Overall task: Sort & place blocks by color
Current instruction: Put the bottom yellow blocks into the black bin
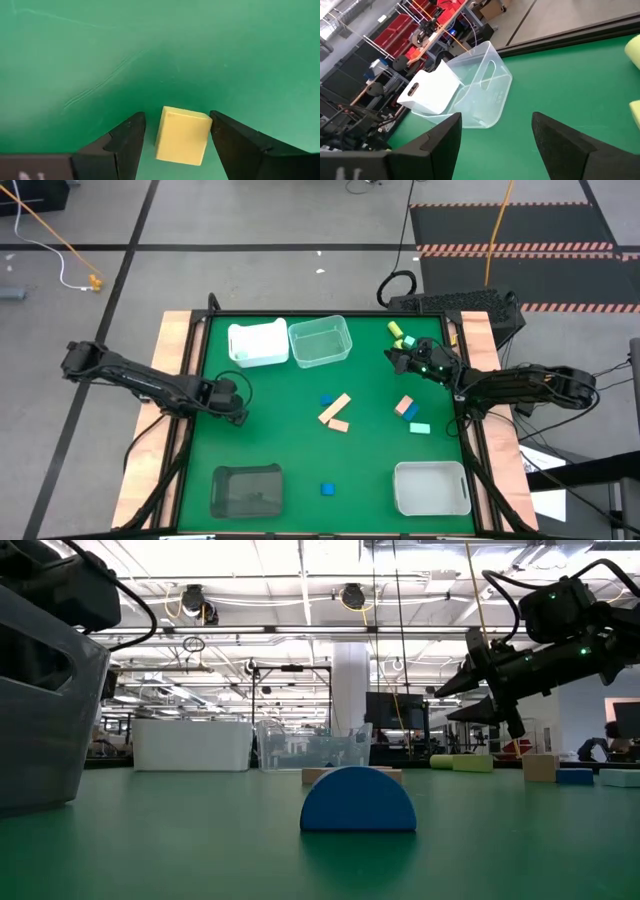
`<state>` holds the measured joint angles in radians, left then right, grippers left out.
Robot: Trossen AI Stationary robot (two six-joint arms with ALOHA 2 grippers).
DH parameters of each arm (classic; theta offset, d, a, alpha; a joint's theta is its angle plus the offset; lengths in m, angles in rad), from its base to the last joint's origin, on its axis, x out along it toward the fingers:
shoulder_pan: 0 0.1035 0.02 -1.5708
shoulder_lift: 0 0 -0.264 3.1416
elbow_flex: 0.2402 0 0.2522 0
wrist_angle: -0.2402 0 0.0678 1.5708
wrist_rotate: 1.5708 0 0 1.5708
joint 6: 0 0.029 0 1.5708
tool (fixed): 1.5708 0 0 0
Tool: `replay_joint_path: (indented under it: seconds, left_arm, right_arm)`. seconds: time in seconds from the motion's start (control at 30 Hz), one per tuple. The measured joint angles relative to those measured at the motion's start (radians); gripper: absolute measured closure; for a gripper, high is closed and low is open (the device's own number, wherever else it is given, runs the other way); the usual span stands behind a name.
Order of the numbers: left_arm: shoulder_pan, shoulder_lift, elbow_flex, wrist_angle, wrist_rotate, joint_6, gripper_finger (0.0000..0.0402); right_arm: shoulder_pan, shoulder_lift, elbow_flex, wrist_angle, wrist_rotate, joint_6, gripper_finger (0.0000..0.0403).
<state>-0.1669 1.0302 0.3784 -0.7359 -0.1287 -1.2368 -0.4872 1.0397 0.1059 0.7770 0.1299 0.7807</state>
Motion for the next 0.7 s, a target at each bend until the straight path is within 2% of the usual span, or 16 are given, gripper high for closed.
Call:
replay_joint_path:
  seconds: [0.07, 0.2, 0.37, 0.7]
  left_arm:
    - [0.0, 0.002, 0.0, -0.005, 0.0, 0.006, 0.02]
    - [-0.008, 0.002, -0.001, -0.015, -0.004, 0.008, 0.0269]
    - [-0.027, 0.002, 0.02, -0.009, -0.007, 0.025, 0.0271]
    - [-0.042, 0.002, 0.148, 0.24, -0.003, 0.169, 0.0271]
  right_arm:
    - [0.0, 0.0, 0.0, -0.003, 0.0, 0.0, 0.017]
    - [0.0, 0.0, 0.0, -0.003, 0.0, 0.0, 0.017]
    - [0.0, 0.0, 0.0, -0.002, 0.0, 0.0, 0.017]
    - [0.0, 0.0, 0.0, 0.0, 0.0, 0.0, 0.017]
